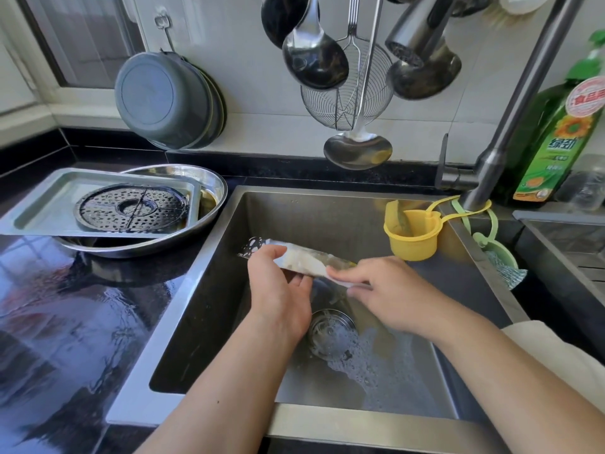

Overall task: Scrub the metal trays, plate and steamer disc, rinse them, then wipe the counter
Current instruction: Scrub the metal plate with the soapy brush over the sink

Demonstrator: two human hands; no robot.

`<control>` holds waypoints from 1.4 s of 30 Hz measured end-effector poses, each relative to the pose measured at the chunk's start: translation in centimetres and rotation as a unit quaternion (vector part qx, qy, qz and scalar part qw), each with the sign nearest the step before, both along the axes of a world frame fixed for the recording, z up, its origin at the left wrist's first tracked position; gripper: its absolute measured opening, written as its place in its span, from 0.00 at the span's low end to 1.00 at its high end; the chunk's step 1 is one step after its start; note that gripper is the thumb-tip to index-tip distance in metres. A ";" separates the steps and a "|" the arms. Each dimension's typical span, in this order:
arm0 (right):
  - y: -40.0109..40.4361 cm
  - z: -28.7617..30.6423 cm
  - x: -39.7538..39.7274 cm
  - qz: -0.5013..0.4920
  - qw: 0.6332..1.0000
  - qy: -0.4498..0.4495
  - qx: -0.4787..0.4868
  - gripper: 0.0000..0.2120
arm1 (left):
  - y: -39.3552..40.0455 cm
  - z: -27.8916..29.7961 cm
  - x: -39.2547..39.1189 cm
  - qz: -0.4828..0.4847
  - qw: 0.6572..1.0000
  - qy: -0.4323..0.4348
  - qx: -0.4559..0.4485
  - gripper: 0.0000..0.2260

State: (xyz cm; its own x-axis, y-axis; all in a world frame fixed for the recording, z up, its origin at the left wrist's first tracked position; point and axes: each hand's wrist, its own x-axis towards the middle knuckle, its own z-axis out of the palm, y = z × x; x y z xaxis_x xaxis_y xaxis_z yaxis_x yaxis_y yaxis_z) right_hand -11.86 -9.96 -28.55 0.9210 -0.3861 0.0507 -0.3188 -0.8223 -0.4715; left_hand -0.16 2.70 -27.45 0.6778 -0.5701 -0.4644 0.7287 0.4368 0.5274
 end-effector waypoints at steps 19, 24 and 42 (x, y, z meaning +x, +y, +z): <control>0.0 0.2 0.0 -0.002 0.999 0.005 -0.039 0.22 | 0.2 0.0 -0.2 -0.101 0.995 -0.003 0.017 0.22; -2.3 0.5 -1.2 -0.064 0.998 0.024 0.008 0.21 | 0.2 0.3 0.1 0.003 1.000 0.007 -0.030 0.21; -0.2 -0.6 0.8 0.009 1.000 0.000 -0.009 0.23 | 0.2 0.1 -0.1 -0.028 0.999 0.002 -0.018 0.21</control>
State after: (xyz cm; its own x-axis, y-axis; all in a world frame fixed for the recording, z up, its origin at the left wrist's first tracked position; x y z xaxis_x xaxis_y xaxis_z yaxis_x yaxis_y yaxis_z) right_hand -11.03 -10.19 -29.17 0.9278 -0.3687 0.0570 -0.3043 -0.8362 -0.4562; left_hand -0.25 2.88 -27.37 0.6415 -0.6238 -0.4465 0.7555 0.4128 0.5087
